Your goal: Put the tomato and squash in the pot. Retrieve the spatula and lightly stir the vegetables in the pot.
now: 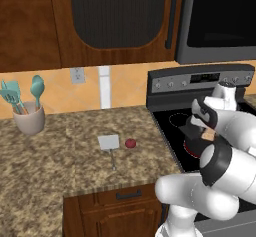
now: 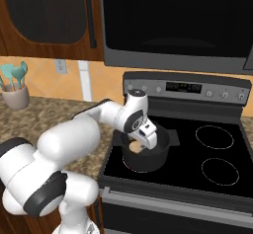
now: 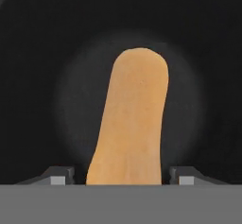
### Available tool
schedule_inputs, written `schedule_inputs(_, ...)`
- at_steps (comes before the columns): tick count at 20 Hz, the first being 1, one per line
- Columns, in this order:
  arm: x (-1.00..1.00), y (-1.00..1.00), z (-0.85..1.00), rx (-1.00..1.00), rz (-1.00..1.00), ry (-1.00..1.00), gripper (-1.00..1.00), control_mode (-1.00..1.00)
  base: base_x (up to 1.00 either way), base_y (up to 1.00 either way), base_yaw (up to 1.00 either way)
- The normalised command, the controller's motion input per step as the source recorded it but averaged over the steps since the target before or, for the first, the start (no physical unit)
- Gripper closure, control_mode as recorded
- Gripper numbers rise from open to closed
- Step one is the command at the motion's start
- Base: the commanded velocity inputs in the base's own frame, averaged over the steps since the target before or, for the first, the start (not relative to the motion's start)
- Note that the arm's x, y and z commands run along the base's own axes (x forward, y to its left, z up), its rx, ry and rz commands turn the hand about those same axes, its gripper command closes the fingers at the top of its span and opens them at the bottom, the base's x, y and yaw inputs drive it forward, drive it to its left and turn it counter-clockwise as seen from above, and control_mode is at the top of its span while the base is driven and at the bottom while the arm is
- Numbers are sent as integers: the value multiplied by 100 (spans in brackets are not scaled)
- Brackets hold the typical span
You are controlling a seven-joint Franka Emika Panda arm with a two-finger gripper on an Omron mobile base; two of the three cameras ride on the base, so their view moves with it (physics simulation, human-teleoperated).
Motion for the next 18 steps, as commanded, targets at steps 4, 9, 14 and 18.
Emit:
schedule_inputs(4, -23, -5, 13, 18, 11, -26, -100, -100, 0, 0, 0)
schedule_inputs(9, -25, 26, 86, 8, 9, -32, -100, -100, 0, 0, 0)
schedule_inputs(14, -10, 77, 85, -7, 18, -5, -100, -100, 0, 0, 0)
schedule_inputs(18, 0, 100, 15, -26, 34, 14, -100, -100, 0, 0, 0)
